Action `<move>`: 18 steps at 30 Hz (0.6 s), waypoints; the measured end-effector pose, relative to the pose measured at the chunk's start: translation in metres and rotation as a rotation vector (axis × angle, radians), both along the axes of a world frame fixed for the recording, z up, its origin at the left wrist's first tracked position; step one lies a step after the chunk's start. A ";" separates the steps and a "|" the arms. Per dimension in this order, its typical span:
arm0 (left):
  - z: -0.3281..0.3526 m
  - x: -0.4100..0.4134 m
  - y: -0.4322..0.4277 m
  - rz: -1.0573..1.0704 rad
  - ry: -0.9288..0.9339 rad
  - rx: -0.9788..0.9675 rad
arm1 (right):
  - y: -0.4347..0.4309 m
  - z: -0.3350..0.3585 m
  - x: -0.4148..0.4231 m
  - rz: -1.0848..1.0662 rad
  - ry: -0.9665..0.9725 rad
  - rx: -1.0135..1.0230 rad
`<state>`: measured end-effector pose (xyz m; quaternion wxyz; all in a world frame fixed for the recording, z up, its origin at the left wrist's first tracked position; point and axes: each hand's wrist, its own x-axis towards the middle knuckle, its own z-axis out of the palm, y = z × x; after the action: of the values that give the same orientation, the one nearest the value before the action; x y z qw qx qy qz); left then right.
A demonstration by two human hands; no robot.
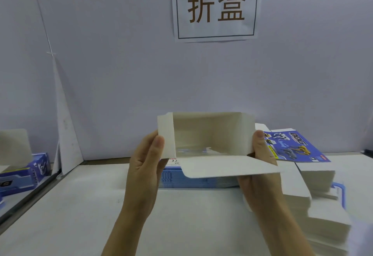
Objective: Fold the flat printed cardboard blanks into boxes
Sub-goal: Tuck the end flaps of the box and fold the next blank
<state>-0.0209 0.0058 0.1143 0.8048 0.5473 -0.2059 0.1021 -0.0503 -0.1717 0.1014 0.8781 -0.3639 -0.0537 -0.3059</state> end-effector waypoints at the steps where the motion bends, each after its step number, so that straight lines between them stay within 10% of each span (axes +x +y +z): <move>1: 0.000 0.001 -0.002 -0.020 0.108 -0.034 | 0.002 0.001 0.001 -0.026 -0.013 -0.002; 8: 0.009 -0.015 0.003 -0.519 0.258 -0.083 | 0.011 0.007 -0.008 -0.108 0.016 -0.266; 14: -0.001 -0.002 0.006 -0.242 0.169 -0.073 | 0.008 0.015 -0.016 -0.325 -0.233 -0.397; 18: -0.002 0.002 0.008 -0.114 0.152 -0.119 | 0.000 0.022 -0.031 -0.415 -0.400 -0.847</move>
<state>-0.0188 0.0140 0.1121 0.8536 0.4922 -0.1685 0.0262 -0.0813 -0.1714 0.1238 0.5470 -0.6252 -0.2664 -0.4889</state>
